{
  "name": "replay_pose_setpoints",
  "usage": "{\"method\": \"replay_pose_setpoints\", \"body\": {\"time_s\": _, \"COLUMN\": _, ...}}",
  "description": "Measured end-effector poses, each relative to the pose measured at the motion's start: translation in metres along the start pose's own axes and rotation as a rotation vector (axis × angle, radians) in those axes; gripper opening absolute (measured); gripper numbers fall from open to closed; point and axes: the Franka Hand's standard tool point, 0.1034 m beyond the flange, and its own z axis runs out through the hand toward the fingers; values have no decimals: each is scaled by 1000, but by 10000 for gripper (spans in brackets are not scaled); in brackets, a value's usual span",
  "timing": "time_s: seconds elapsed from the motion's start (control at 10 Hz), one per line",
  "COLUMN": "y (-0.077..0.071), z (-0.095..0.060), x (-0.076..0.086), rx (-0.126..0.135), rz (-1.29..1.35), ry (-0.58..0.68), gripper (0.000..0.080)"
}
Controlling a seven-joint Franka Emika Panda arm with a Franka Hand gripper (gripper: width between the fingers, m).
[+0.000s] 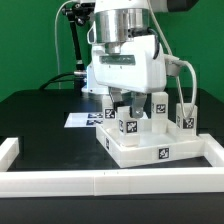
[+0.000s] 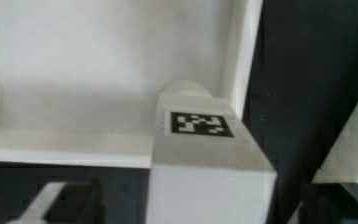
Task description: Assemble square table
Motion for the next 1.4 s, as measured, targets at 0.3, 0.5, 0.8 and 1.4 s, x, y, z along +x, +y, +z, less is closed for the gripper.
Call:
{"method": "replay_pose_setpoints", "body": {"time_s": 0.3, "y": -2, "z": 1, "x": -6, "rx": -3, "rz": -304, "ry": -1, "gripper": 647}}
{"method": "replay_pose_setpoints", "body": {"time_s": 0.5, "y": -2, "z": 0, "x": -5, "rx": -2, "rz": -457, "ry": -1, "gripper": 649}}
{"method": "replay_pose_setpoints", "body": {"time_s": 0.8, "y": -5, "z": -1, "x": -3, "rx": 1, "rz": -719, "ry": 2, "gripper": 649}}
{"method": "replay_pose_setpoints", "body": {"time_s": 1.4, "y": -5, "z": -1, "x": -3, "rx": -10, "rz": -1106, "ry": 7, "gripper": 649}}
